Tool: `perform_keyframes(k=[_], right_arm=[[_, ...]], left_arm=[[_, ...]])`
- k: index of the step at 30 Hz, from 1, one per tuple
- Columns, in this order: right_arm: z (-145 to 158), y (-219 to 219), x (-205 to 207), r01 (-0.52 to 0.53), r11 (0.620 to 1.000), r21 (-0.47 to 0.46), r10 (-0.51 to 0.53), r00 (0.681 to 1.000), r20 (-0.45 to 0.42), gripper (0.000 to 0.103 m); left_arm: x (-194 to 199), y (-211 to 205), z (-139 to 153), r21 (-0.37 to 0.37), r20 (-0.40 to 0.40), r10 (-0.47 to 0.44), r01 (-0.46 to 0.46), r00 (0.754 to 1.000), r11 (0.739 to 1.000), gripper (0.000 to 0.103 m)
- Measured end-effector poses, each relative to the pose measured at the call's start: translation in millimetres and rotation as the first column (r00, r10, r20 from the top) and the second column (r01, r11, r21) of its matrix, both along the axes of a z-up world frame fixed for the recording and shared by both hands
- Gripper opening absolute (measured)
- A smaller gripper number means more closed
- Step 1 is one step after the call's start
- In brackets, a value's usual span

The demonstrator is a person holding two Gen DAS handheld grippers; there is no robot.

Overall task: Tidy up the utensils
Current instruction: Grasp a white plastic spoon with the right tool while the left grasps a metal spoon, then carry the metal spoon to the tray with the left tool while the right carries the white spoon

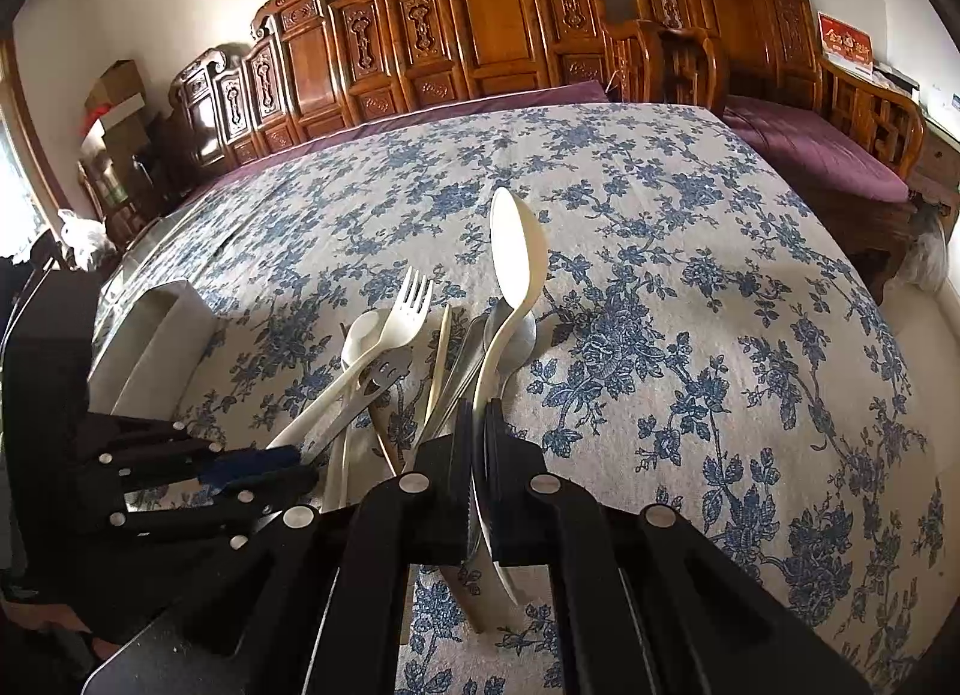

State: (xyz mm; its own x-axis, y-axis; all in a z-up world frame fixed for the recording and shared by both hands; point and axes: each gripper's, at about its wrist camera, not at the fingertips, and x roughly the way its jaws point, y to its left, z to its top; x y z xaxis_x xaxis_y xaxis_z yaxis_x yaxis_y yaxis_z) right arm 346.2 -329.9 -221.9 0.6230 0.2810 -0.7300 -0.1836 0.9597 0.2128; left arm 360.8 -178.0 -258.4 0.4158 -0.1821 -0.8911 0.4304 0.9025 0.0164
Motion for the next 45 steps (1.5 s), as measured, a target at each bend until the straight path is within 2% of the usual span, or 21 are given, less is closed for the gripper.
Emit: perform_keyframes(k=[2,8,19,29,38,45], right_arm=[[0.0,0.6,-0.3,0.0,1.0,0.001,0.0,1.0,-0.001,0.005],[2.0,0.9,-3.7,-0.002,1.0,0.003,0.002,1.0,0.005,0.005],[10.0,9.6,-16.8,-0.014,1.0,0.012,0.014,1.0,0.02,0.005],[24.8,41.8,-39.6,-0.088,0.996,-0.001,0.088,0.994,0.056,0.005],[32.0,76.0,-56.1,-0.158,0.986,-0.06,0.161,0.985,0.055,0.005],[47.8,95.0,-66.2,-0.183,0.981,-0.068,0.187,0.98,0.072,0.005]], left_arm=[[-1.0,-1.4,-0.3,-0.006,-0.002,-0.009,0.009,1.0,1.0,0.006],[-9.0,3.9,3.5,-0.026,-0.001,0.005,-0.005,1.0,1.0,0.005],[-31.2,20.5,46.6,-0.092,0.079,0.019,-0.012,0.997,0.996,0.005],[-37.7,55.7,73.8,-0.092,0.126,0.068,-0.057,0.99,0.994,0.005],[-42.6,90.7,87.8,-0.086,0.145,0.117,-0.106,0.982,0.991,0.005],[-46.6,115.8,98.3,-0.085,0.16,0.153,-0.14,0.975,0.986,0.005]])
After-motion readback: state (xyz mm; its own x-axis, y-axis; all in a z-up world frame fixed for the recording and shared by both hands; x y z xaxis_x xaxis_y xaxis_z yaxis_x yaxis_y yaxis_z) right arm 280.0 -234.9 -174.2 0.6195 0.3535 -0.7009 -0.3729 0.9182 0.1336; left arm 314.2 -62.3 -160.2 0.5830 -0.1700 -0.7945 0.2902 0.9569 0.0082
